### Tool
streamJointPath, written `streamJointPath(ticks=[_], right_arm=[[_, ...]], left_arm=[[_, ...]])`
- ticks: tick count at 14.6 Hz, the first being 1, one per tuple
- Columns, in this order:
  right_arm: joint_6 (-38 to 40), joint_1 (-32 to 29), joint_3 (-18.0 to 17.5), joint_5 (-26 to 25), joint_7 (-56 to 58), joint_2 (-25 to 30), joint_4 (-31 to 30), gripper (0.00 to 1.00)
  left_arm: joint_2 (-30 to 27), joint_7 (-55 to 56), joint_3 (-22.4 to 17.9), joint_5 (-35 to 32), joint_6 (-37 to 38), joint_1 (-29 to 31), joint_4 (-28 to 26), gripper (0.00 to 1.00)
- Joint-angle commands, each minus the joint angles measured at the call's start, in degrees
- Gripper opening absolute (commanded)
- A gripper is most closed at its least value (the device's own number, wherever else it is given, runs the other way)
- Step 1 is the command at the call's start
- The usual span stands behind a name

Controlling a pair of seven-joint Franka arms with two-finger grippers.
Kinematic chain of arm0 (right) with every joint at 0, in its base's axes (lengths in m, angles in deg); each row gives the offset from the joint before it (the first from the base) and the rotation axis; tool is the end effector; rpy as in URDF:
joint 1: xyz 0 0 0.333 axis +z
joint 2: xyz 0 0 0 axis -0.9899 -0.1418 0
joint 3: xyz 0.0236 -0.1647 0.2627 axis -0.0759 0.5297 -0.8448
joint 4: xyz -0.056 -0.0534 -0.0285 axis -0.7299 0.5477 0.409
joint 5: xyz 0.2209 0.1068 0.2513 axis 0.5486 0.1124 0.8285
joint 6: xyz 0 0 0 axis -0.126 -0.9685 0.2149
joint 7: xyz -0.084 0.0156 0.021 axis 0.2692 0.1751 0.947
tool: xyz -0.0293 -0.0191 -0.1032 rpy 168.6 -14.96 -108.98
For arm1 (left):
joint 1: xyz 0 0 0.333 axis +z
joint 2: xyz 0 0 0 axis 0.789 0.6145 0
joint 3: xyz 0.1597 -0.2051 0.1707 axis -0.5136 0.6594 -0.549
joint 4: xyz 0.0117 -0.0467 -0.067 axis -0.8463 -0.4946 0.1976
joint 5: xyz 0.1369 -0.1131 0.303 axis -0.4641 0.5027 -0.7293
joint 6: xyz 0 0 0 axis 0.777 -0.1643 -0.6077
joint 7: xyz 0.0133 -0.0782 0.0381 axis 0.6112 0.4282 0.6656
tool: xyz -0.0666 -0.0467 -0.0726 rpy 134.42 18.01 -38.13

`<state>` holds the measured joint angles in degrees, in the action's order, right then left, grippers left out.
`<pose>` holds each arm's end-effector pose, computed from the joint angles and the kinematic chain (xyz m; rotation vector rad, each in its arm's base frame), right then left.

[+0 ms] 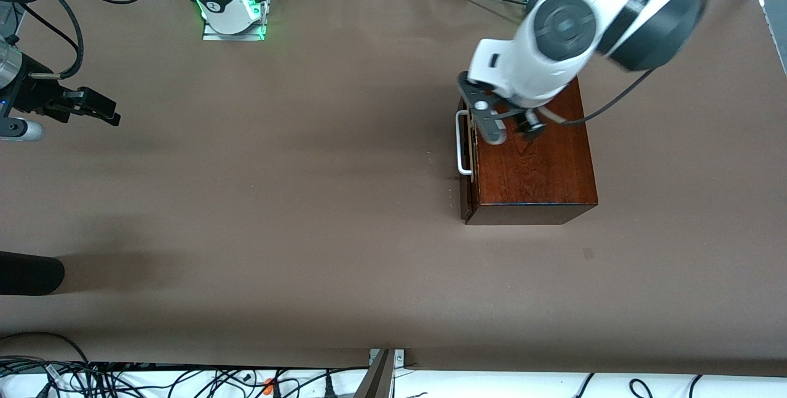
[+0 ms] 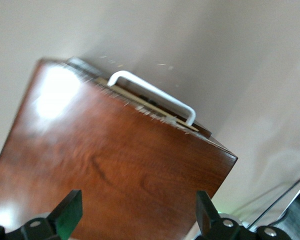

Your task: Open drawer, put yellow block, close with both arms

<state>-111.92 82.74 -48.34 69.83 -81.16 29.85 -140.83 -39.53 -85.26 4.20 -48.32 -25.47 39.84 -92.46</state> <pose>0.5280 -0.0047 0.5721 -3.1355 0.0912 0.0616 0.5129 -0.2616 0.5343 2.7314 -1.4280 -0.3532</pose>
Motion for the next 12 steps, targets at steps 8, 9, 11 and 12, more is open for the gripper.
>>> streamJointPath(ticks=[8,9,11,12], right_arm=[[0.1,-0.7,-0.7,1.0,-0.3,-0.2,0.7,1.00],[0.1,-0.7,-0.7,1.0,-0.3,-0.2,0.7,1.00],[0.1,-0.6,-0.7,1.0,-0.3,-0.2,0.7,1.00],[0.1,-0.5,-0.8,1.0,-0.3,-0.2,0.7,1.00]], left_arm=[[-10.9,25.4,-9.8,0.8,-4.0,7.7,-6.9,1.00],[-13.9,29.0,-10.2,1.0,-6.3,7.8,-10.5,1.00],[-18.4,30.8,-13.5,0.9,-11.6,7.7,-16.7,1.00],[-19.0,30.6,-15.0,1.0,-12.4,7.7,-17.9,1.00]])
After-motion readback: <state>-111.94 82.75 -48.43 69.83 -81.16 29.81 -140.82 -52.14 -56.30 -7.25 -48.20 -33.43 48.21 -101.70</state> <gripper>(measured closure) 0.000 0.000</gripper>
